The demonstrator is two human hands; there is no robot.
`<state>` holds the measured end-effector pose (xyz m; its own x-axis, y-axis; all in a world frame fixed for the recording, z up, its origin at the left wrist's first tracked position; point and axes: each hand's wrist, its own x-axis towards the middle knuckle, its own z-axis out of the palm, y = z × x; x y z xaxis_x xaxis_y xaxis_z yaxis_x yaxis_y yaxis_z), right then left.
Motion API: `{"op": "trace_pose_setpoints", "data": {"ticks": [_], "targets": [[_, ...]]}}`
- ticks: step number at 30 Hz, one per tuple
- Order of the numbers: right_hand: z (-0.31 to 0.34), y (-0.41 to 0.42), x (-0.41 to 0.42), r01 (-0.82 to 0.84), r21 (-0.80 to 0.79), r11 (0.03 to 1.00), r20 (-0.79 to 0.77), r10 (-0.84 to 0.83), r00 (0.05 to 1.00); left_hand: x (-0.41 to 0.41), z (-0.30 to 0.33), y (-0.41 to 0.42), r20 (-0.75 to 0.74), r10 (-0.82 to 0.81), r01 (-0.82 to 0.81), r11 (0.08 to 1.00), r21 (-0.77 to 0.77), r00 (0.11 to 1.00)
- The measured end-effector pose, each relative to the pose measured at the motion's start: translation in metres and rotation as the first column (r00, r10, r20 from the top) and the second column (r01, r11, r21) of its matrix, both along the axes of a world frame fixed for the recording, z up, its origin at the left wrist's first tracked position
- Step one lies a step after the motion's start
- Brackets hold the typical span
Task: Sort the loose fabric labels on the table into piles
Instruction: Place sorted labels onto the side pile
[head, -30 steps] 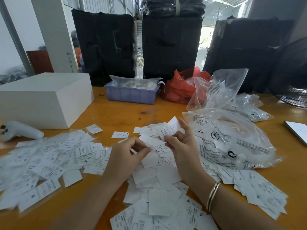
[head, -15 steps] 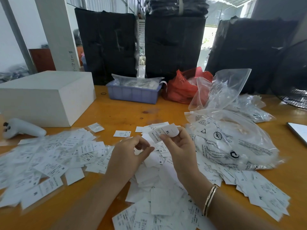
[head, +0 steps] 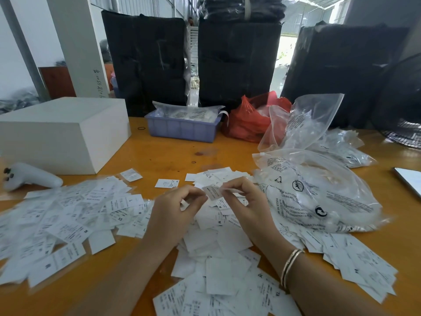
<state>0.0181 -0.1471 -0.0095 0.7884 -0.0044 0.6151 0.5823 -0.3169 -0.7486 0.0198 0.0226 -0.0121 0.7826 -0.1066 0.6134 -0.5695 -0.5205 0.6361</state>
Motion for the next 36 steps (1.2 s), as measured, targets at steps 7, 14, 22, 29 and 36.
{"op": "trace_pose_setpoints", "data": {"ticks": [7,14,22,29,36], "targets": [[0.002,-0.004,0.000,-0.125,0.076,0.989,-0.043,0.128,0.991,0.002,0.000,0.000,-0.035,-0.002,0.000,0.999,-0.052,0.999],[-0.001,-0.005,0.002,-0.135,0.081,0.988,-0.050,0.139,0.989,0.002,0.000,-0.001,-0.027,-0.003,0.001,0.998,-0.067,1.000],[-0.004,-0.006,0.004,-0.189,0.154,0.970,-0.075,0.202,0.977,0.001,0.000,-0.002,-0.033,0.001,-0.004,0.996,-0.093,0.999],[-0.006,-0.006,0.007,-0.168,0.102,0.981,-0.109,0.179,0.978,0.001,0.001,-0.003,-0.050,-0.017,0.010,0.991,-0.136,0.999],[-0.008,-0.004,0.010,-0.104,0.060,0.993,-0.134,0.112,0.985,0.001,0.000,-0.004,-0.068,-0.048,0.039,0.992,-0.124,0.997]]}}
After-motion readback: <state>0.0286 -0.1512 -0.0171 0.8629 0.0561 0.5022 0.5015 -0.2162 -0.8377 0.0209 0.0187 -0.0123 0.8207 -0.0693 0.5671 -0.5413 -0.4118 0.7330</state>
